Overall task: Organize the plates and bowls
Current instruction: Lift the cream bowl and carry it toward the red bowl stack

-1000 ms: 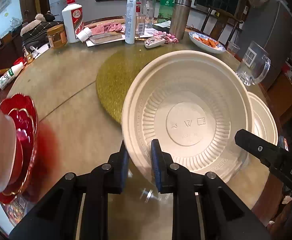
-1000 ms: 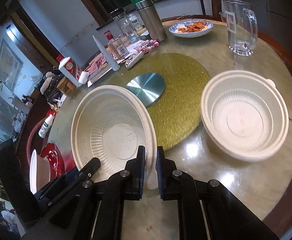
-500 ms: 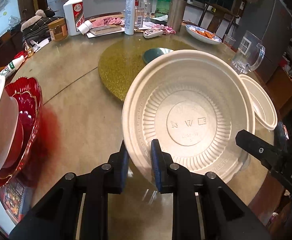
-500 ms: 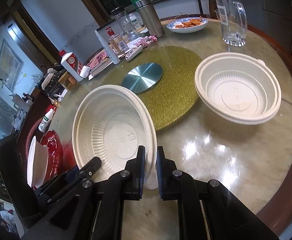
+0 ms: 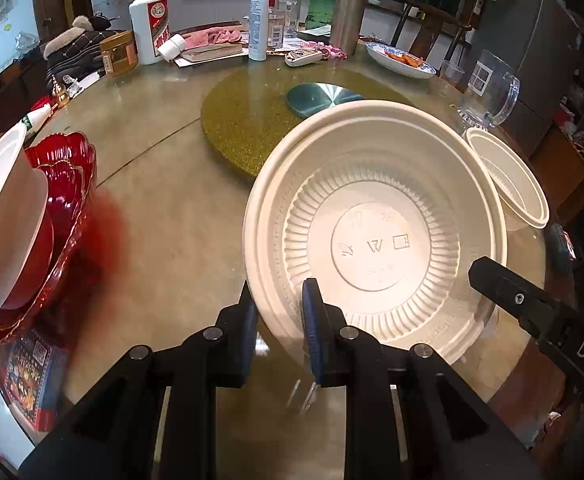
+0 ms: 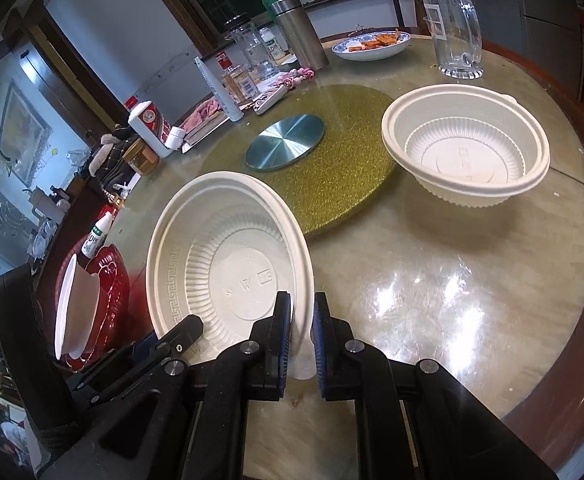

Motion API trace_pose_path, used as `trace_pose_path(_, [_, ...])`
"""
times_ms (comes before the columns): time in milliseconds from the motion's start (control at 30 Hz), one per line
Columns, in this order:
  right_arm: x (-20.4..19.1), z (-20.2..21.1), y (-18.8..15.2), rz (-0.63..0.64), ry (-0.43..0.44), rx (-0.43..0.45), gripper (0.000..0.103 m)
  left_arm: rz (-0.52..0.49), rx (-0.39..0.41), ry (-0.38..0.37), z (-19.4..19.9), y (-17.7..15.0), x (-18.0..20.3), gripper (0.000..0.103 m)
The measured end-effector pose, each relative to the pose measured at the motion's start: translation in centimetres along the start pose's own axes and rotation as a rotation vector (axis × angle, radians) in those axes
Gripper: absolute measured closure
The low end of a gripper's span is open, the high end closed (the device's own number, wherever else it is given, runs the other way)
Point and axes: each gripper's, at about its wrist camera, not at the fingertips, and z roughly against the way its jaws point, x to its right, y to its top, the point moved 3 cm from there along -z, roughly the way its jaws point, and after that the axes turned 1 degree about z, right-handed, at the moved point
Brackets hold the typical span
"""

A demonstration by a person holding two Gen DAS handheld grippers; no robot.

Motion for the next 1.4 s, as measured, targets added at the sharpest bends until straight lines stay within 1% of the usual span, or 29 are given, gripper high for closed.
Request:
trace_pose_path(300, [-0.7,0.4,-1.0,0.012,0.011,0.007,0.092,-0.002,0.006,-0.002,0.7,-0.7,-0.8,0.083])
trace_pose_path(1400, [-2.6,0.6,-2.3,0.046,0.057,0.012,0.092,0.018,0.036,-0.013,2.9,-2.3,-3.2,0.083])
